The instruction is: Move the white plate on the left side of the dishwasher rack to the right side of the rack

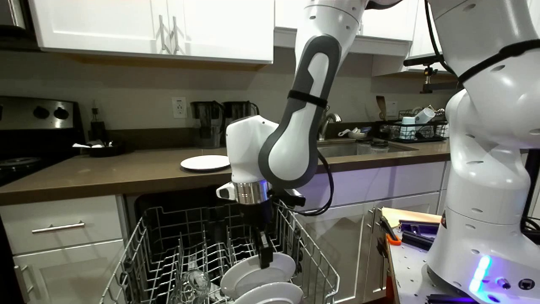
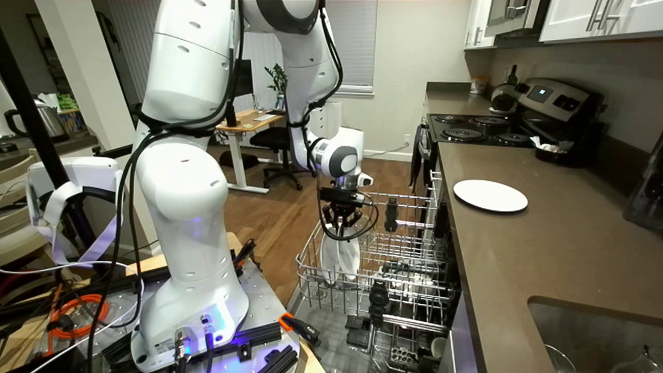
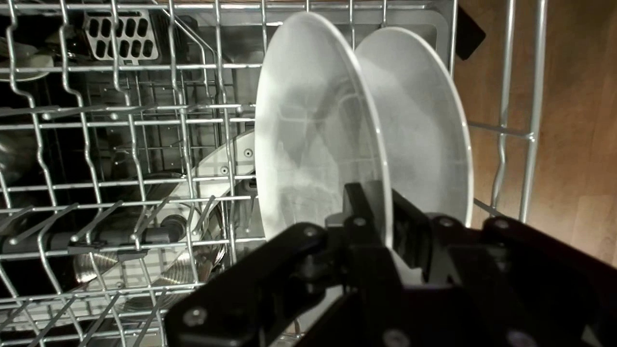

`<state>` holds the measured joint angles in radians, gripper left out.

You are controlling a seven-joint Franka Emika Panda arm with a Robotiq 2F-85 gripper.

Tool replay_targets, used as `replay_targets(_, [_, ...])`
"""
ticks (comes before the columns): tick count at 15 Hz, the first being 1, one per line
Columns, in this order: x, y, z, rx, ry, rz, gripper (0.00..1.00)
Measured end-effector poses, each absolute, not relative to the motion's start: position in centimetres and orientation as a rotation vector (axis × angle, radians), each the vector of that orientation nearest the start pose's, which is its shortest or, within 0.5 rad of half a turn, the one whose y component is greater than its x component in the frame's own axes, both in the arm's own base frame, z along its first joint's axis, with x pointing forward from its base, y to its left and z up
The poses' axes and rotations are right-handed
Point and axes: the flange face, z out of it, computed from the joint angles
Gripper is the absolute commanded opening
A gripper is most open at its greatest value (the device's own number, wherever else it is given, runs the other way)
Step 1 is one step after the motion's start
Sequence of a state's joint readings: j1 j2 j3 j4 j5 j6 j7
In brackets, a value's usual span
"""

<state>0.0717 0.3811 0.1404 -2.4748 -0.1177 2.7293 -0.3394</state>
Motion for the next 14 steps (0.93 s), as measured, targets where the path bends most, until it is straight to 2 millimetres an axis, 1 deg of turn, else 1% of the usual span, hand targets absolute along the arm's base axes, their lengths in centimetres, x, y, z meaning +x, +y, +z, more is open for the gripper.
replay_targets(3, [44.3, 10.1, 12.2, -2.952, -0.998, 0.196, 0.03])
replay_targets(4, [44.3, 9.9, 11.8, -2.952, -0.995, 0.202, 0.33])
replay_targets(6, [44.5, 9.6, 11.0, -2.953, -0.986, 0.215, 0.44])
replay_targets(9, [44.6, 9.4, 10.4, -2.954, -0.981, 0.227, 0.64])
replay_targets(11, [44.6, 9.4, 10.4, -2.955, -0.981, 0.229, 0.75])
replay_targets(14, [44.8, 9.4, 10.9, -2.961, -0.975, 0.230, 0.96])
